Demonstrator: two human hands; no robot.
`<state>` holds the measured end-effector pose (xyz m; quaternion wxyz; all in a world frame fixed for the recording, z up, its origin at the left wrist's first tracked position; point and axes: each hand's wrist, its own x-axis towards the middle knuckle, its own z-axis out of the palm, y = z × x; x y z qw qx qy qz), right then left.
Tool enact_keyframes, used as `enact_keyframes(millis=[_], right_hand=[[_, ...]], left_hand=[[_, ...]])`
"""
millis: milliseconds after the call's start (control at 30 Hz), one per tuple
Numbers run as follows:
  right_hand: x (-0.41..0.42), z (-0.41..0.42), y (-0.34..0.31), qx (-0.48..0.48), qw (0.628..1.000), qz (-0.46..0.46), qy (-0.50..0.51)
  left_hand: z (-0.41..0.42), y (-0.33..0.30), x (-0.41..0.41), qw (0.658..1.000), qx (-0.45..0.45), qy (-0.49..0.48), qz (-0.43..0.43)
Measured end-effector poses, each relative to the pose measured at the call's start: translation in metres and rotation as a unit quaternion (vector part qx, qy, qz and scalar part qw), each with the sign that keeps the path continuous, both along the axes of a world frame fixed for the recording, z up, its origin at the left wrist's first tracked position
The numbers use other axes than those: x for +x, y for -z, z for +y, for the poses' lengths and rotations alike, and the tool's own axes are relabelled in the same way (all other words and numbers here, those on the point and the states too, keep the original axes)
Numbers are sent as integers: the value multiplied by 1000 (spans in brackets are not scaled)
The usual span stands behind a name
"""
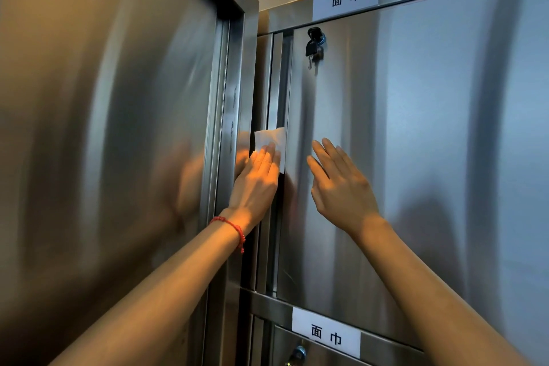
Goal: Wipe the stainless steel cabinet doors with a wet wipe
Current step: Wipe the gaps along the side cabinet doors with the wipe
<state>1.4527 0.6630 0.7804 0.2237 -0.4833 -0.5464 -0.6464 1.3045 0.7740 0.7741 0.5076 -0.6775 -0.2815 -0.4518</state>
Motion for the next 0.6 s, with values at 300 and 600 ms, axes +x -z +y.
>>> enact_keyframes(millis=[300,600], right_hand=[[0,0,0,-1,1000,3,4],[-1,0,-1,0,1000,3,5]], left_hand=[[-1,12,0,1000,-15,5,-15],[-2,1,-1,999,-22,21,-12]])
